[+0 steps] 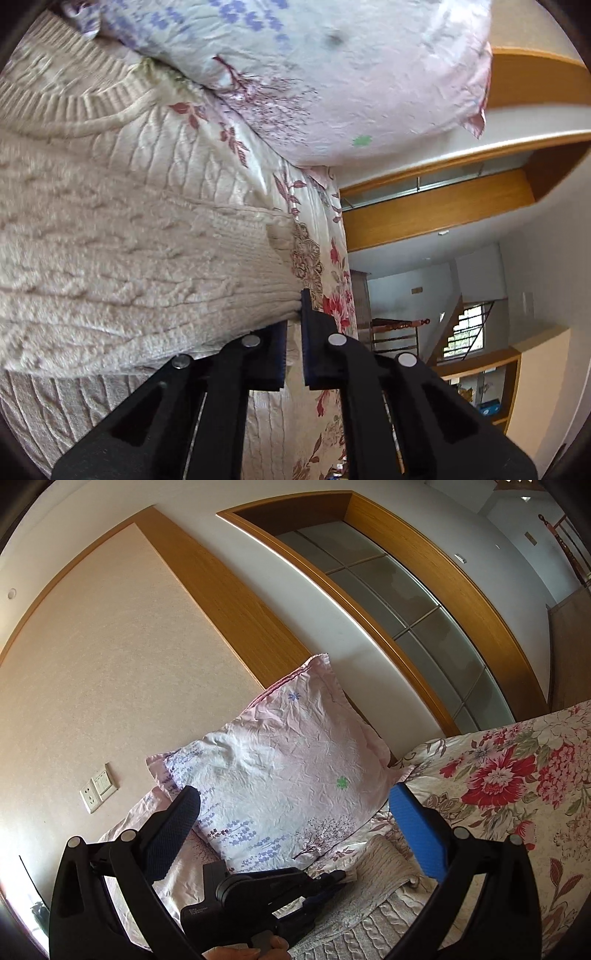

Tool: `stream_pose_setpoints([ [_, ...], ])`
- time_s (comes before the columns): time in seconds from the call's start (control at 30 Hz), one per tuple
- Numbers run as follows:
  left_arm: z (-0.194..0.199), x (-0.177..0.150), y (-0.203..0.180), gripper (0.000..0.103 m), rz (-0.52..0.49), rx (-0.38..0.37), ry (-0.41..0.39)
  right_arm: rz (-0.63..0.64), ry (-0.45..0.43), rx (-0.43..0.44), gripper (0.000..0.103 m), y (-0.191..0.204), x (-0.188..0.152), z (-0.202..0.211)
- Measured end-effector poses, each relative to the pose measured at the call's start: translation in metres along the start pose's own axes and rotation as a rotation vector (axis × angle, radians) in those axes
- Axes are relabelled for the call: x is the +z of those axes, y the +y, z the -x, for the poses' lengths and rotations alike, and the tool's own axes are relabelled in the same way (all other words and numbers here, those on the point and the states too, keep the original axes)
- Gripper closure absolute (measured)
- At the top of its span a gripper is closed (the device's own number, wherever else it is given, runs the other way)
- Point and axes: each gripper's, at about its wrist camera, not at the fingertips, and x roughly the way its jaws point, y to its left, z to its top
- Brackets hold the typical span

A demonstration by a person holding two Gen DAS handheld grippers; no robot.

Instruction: Fold small clothes

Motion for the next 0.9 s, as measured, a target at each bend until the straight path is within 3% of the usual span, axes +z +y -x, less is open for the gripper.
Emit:
stream_pose_setpoints([
  [0.13,-0.009,-0.001,0.013,0.097,0.023,0.068,0.055,-0.004,0.005,0.018,0.001,0.0,0.001,0.0],
  [0.23,-0.019,-0.007,0.028,0.095,0.048,0.119,0.157,-0.032,0.011,0.011,0.001,-0.005,0.001,-0.002],
  [0.33,0.004,-0.015,0.016,0.085,-0.065,0.14,0.178,-0.05,0.035,-0.001,0.001,-0.009,0.0,-0.007],
  [0.4,0.039,-0.019,0.01,0.07,-0.149,0.182,0.149,-0.052,0.053,-0.001,0.001,-0.009,-0.001,-0.01],
  [0.53,0.132,-0.023,0.019,0.06,-0.356,0.434,0.025,-0.052,0.1,0.006,0.001,-0.008,-0.005,-0.017],
  [0.67,0.225,-0.041,0.041,0.046,-0.584,0.86,-0.154,-0.054,0.165,0.014,0.001,-0.007,-0.01,-0.028],
  [0.73,0.254,-0.05,0.054,0.046,-0.666,1.047,-0.197,-0.055,0.197,0.016,0.001,-0.006,-0.014,-0.033],
  [0.8,0.272,-0.057,0.067,0.046,-0.7,1.113,-0.185,-0.046,0.226,0.018,0.001,-0.003,-0.017,-0.038],
  [0.9,0.273,-0.064,0.085,0.046,-0.726,1.138,-0.12,-0.009,0.251,0.014,0.001,0.004,-0.022,-0.041],
])
